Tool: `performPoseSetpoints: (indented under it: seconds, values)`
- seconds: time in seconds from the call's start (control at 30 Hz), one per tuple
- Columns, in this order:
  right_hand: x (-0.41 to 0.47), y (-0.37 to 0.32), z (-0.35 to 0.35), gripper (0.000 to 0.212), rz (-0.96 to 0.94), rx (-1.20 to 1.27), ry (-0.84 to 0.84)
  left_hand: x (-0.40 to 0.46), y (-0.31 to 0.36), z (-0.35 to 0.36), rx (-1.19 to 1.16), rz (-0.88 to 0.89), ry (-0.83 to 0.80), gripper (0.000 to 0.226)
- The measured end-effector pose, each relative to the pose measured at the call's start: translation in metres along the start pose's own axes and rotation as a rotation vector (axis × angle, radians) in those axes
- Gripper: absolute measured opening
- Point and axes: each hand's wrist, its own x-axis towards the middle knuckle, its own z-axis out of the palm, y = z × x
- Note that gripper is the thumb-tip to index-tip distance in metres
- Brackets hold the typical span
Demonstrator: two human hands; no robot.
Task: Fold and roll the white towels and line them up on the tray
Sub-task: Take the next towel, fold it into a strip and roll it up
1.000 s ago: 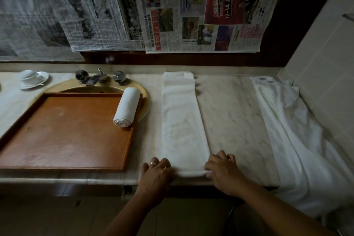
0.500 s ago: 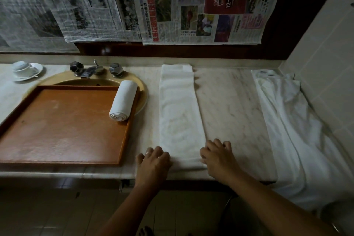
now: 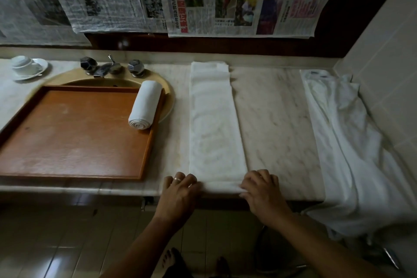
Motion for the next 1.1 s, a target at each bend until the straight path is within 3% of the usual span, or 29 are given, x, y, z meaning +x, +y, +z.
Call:
performPoseSetpoints:
  seconds: [0.07,0.23,0.4,0.5,0.63,0.9,1.1]
  values:
    - [0.006,0.003,-0.008,0.010,0.001,0.024,-0.039,0.002,-0.002,-0.005,-0.038,-0.051,-0.032,0.028]
    - [0.042,0.003,-0.033,0.025,0.178,0.164,-0.224,0.015,-0.009,-0.013,-0.172,-0.143,-0.145,0.023]
    - [0.056,-0.002,-0.039,0.013,0.240,0.151,-0.238,0.033,-0.012,-0.016,-0.279,-0.245,-0.158,0.025]
    - [0.050,-0.006,-0.032,0.009,0.080,-0.089,-0.038,0.036,-0.013,-0.016,-0.204,-0.189,0.013,0.021]
    - [0.028,-0.002,-0.005,0.024,-0.153,-0.228,0.092,0.030,-0.006,-0.006,0.012,0.017,0.047,0.024]
    - [-0.014,0.003,0.008,0.037,-0.044,-0.006,0.036,-0.013,-0.002,0.010,0.084,0.120,0.019,0.054]
    - [-0.002,-0.012,-0.006,0.028,0.107,0.165,0.030,0.002,0.001,-0.004,-0.161,-0.038,-0.017,0.036]
